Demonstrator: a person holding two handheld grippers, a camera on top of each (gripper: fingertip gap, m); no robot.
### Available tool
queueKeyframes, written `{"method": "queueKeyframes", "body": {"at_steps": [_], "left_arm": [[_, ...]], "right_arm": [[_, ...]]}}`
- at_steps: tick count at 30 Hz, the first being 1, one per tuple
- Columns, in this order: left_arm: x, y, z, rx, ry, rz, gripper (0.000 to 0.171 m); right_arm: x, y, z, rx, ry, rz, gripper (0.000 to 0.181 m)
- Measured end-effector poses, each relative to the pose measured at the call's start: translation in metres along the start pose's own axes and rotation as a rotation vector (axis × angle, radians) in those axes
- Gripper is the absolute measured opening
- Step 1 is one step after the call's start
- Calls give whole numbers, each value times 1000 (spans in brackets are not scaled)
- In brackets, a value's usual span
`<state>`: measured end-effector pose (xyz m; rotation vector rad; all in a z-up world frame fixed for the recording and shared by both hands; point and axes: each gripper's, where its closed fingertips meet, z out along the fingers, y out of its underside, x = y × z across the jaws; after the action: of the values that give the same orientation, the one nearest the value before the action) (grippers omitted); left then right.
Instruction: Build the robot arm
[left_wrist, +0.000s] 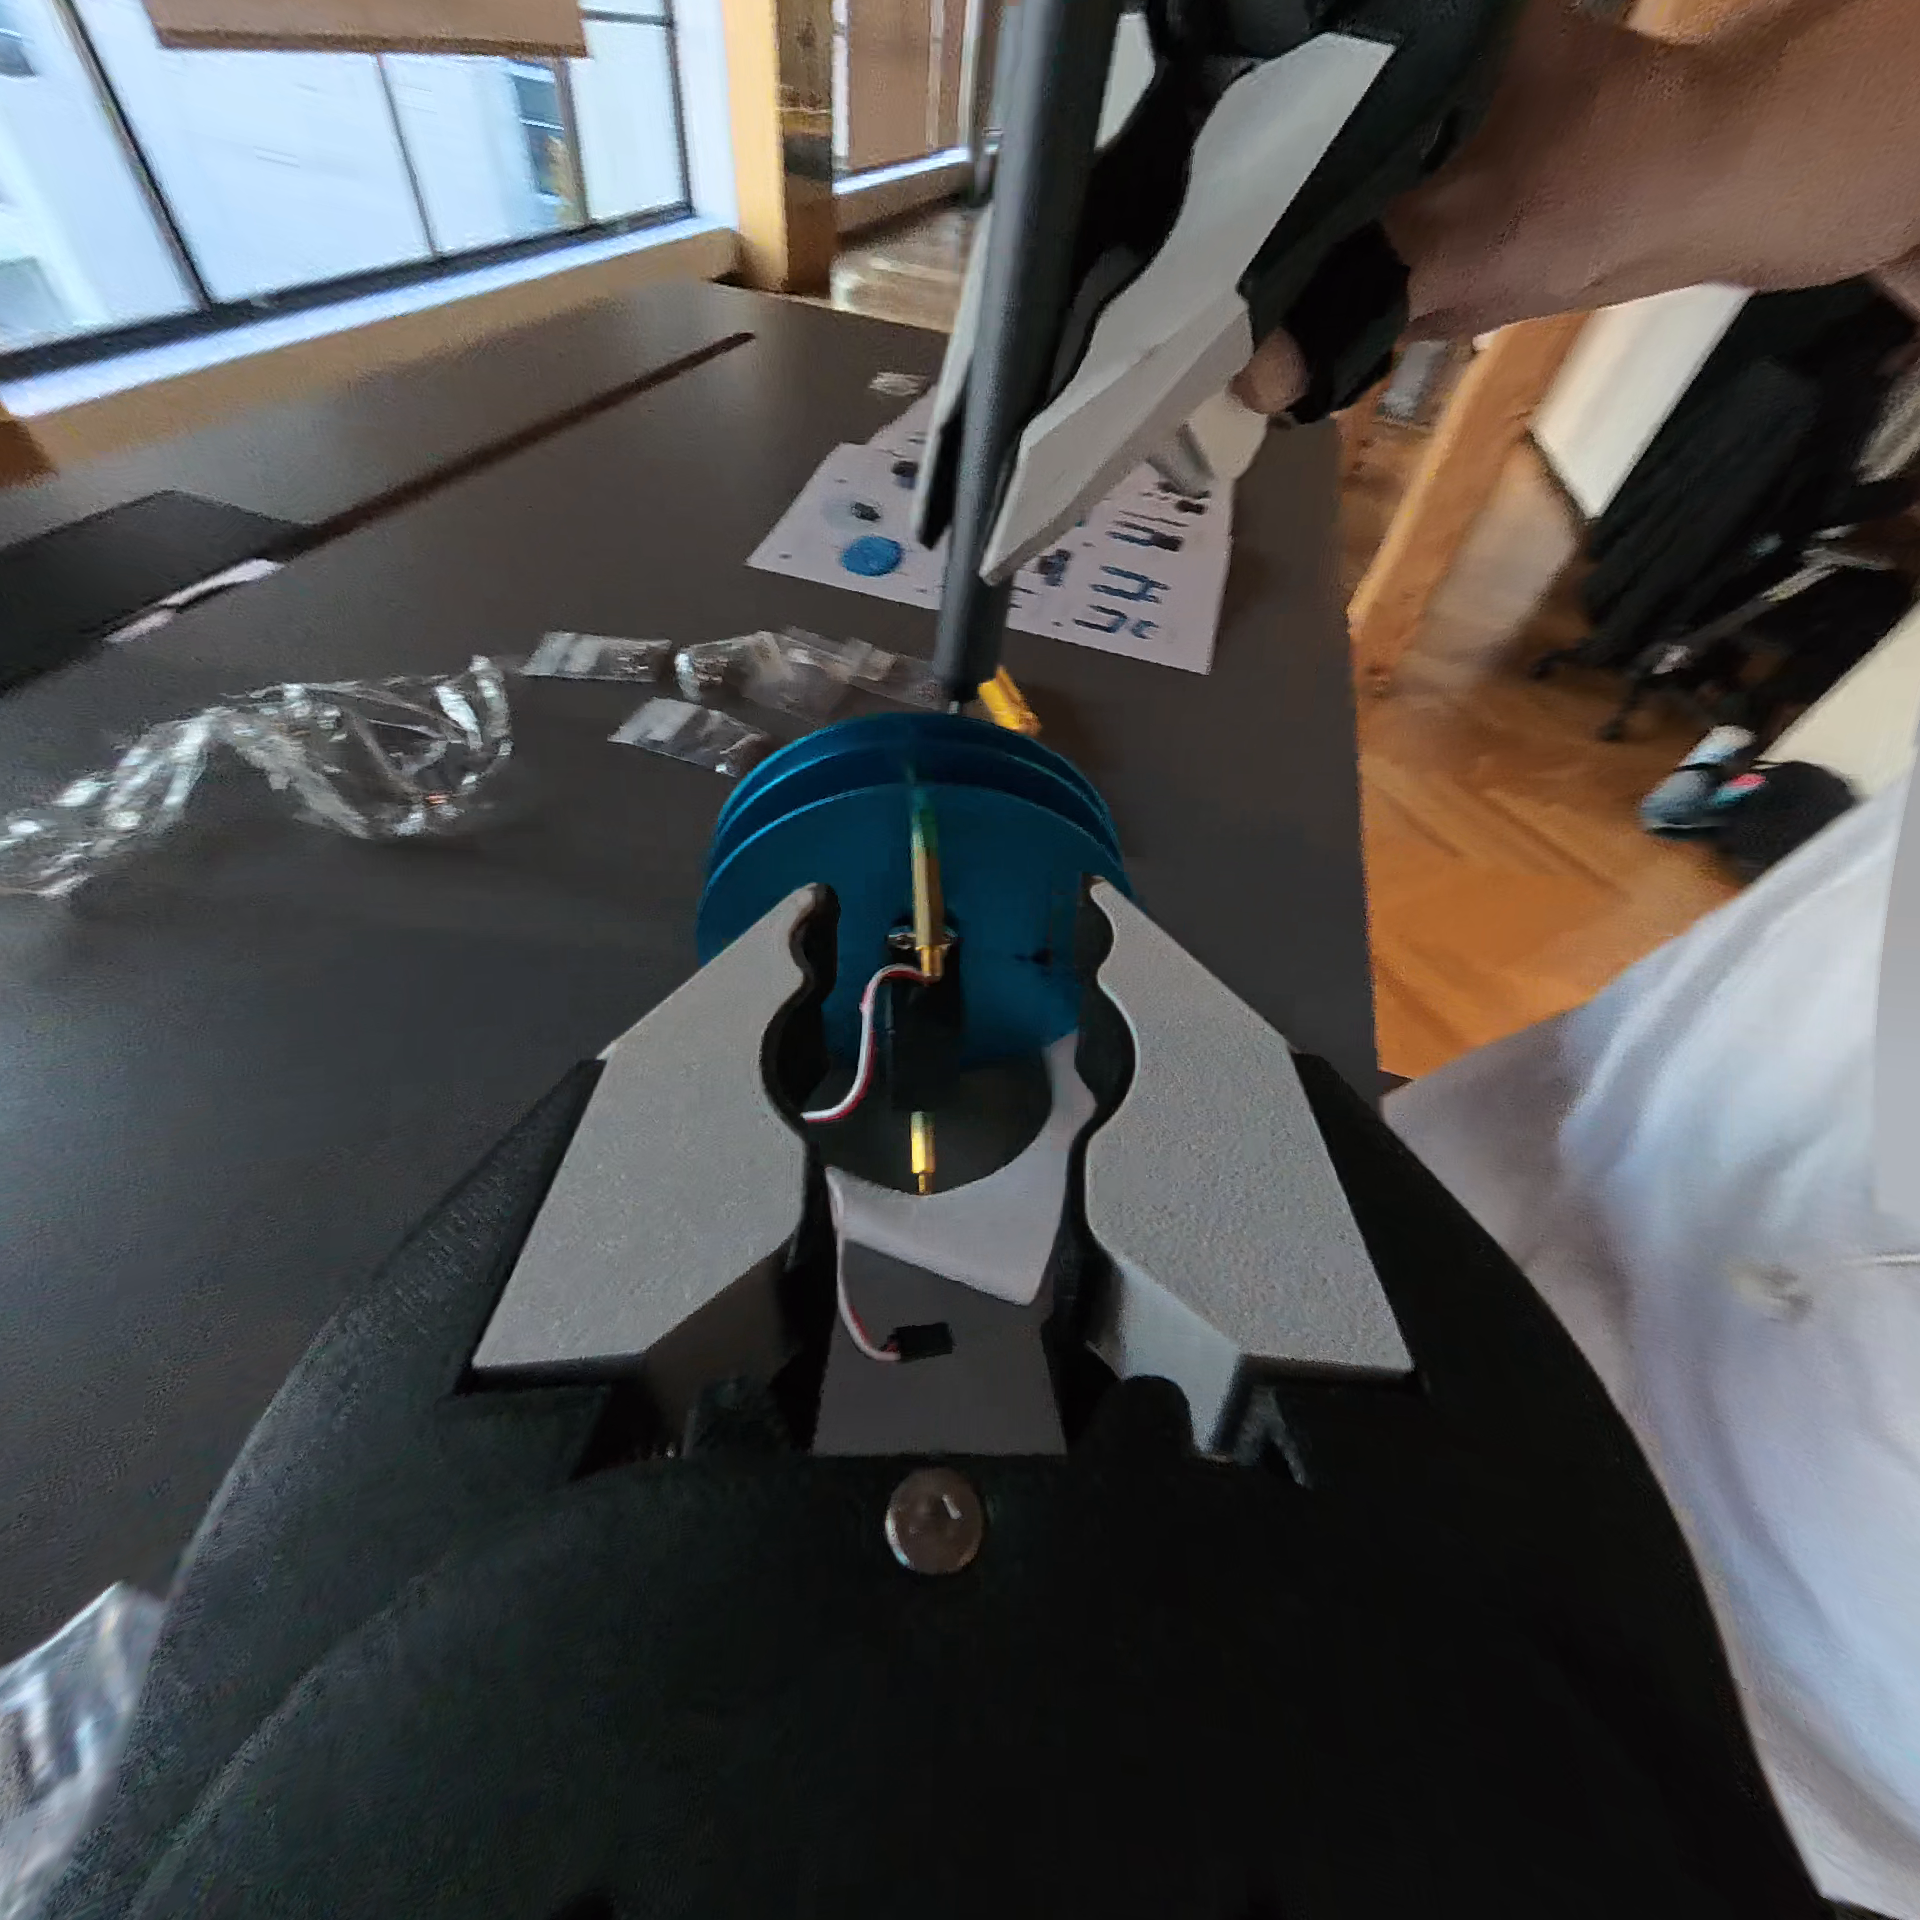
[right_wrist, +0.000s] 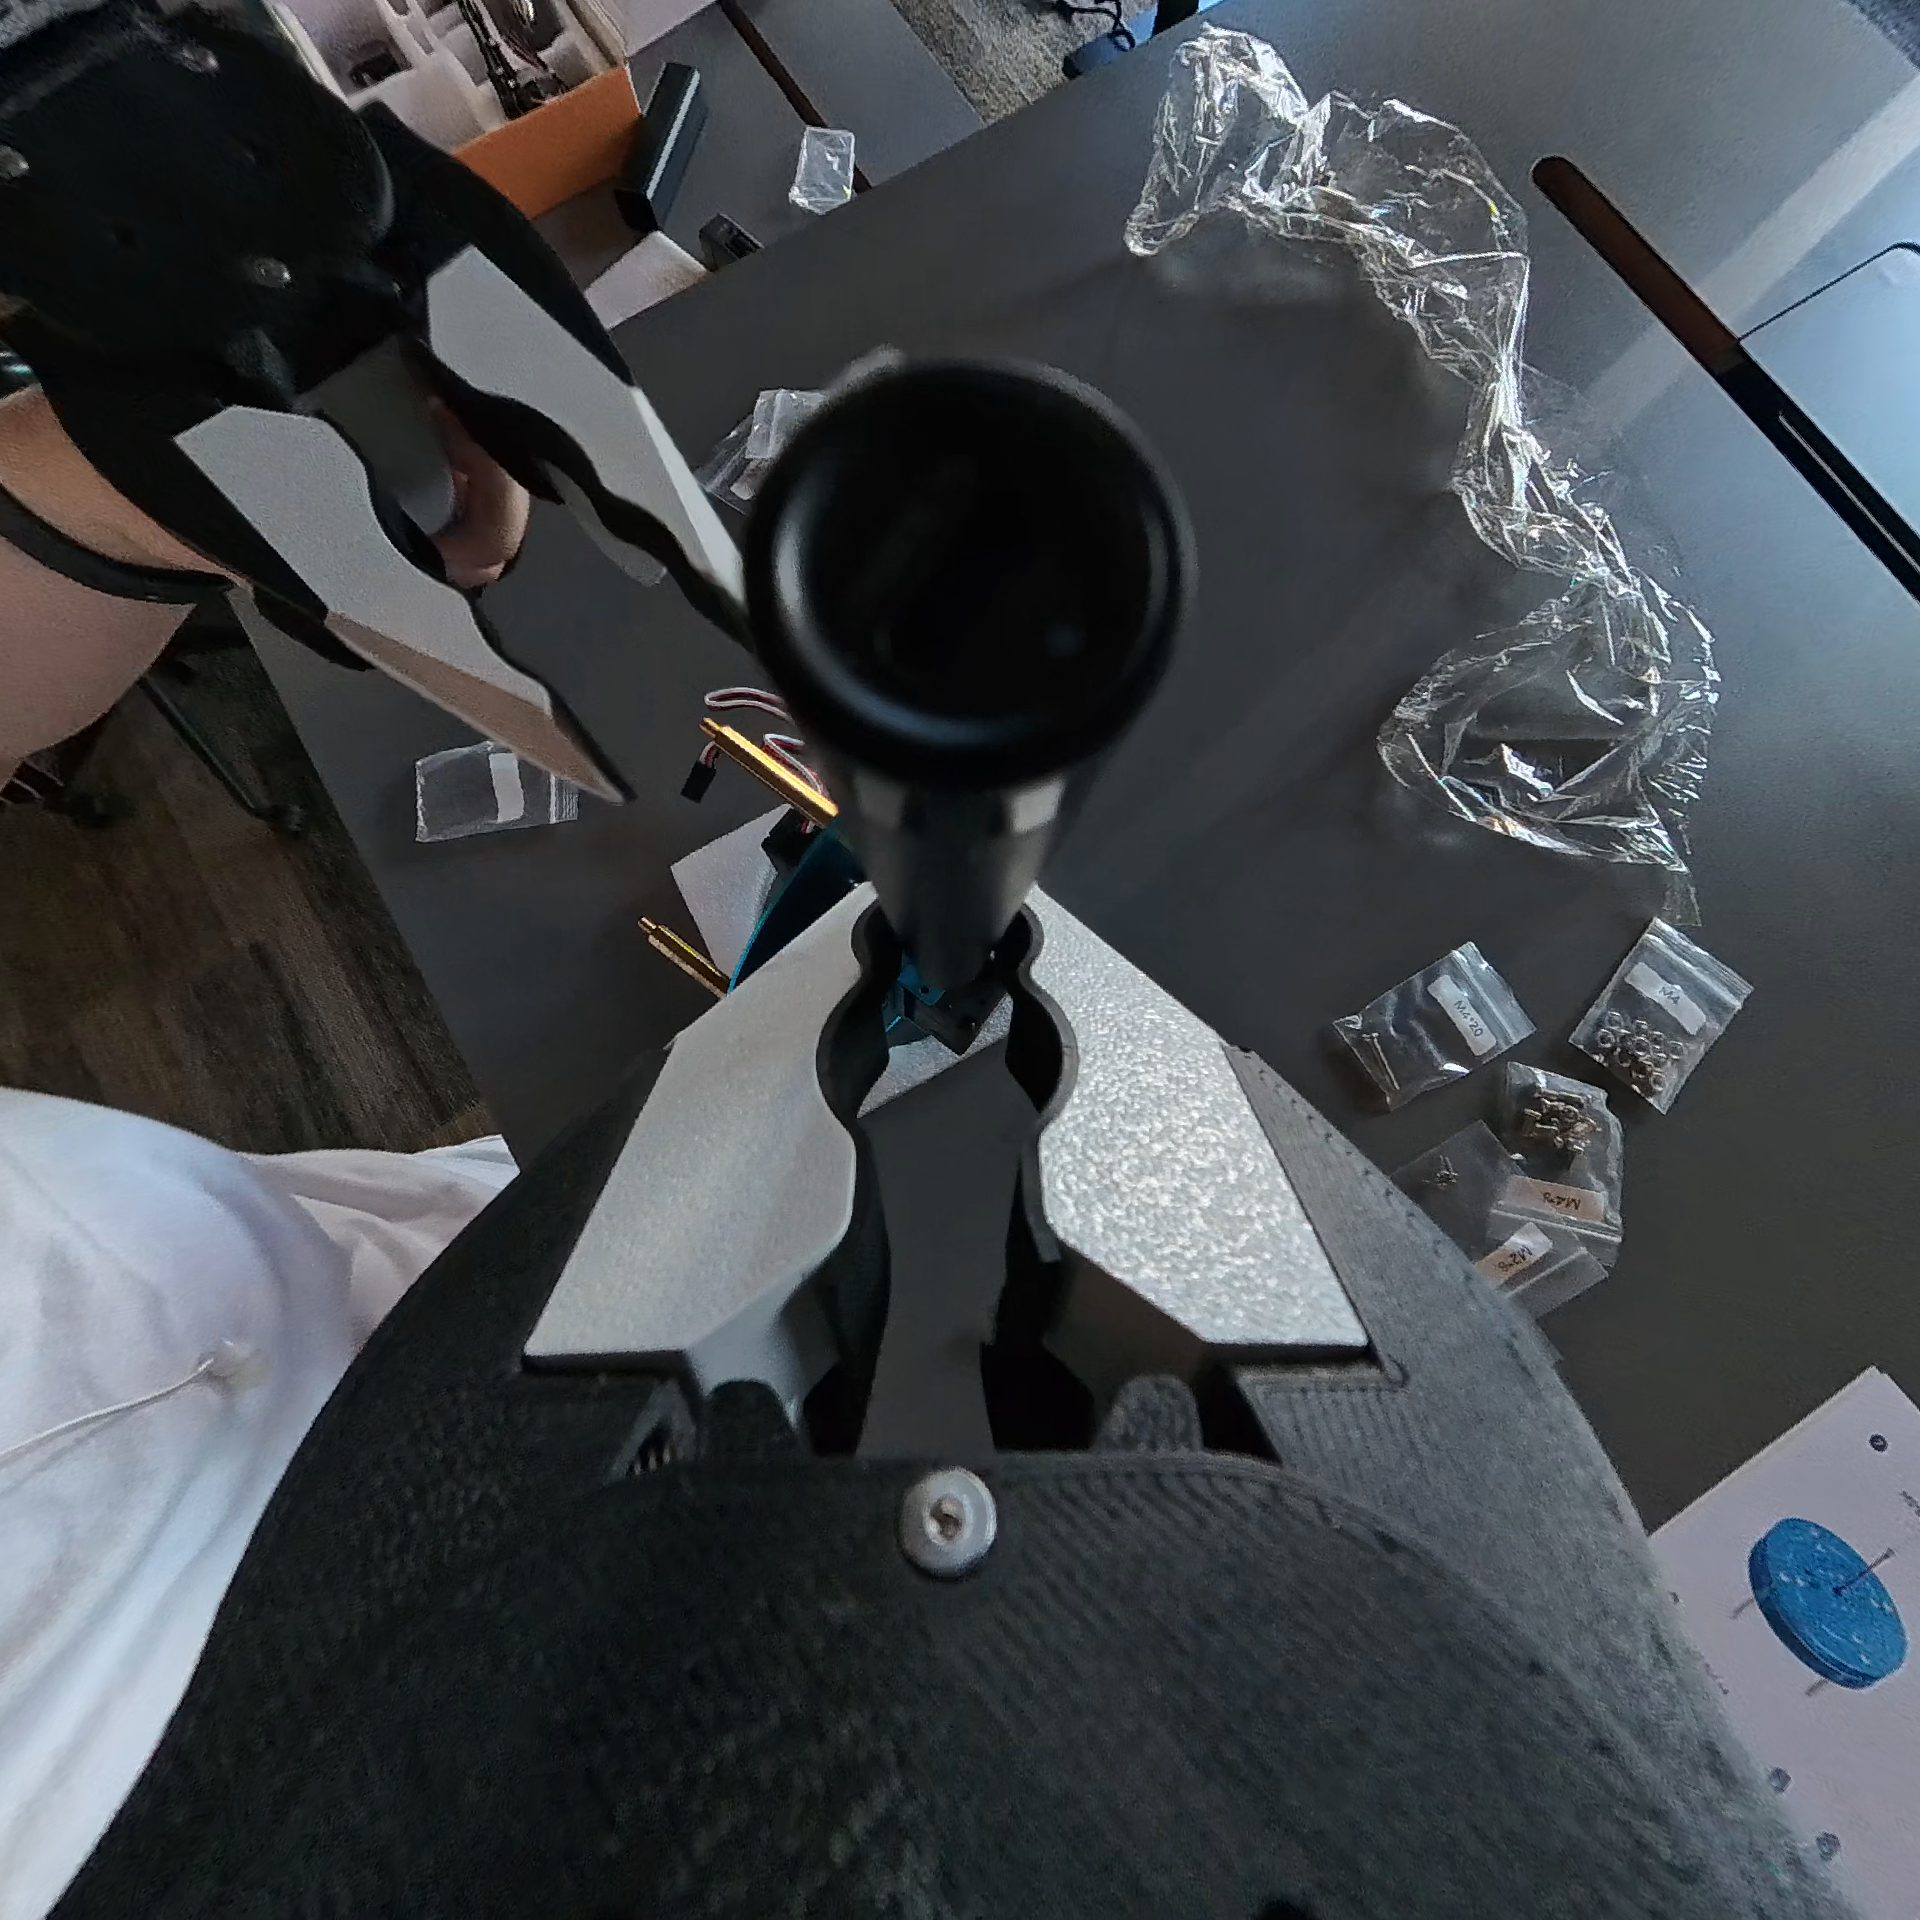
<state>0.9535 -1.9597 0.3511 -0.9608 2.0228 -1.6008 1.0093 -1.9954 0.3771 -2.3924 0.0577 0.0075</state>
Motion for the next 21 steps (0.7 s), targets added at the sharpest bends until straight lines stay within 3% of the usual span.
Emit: {"method": "queueKeyframes", "body": {"at_steps": [6,15,21], "left_arm": [[-6,-20,3,30,40,43,45],[1,-94,19,136,194,206,46],[19,-138,24,230,458,178,49]], "right_arm": [[-1,-1,1,4,1,-5,17],[-4,-4,4,-9,9,-43,17],[-8,-3,4,-16,-9,-53,17]]}}
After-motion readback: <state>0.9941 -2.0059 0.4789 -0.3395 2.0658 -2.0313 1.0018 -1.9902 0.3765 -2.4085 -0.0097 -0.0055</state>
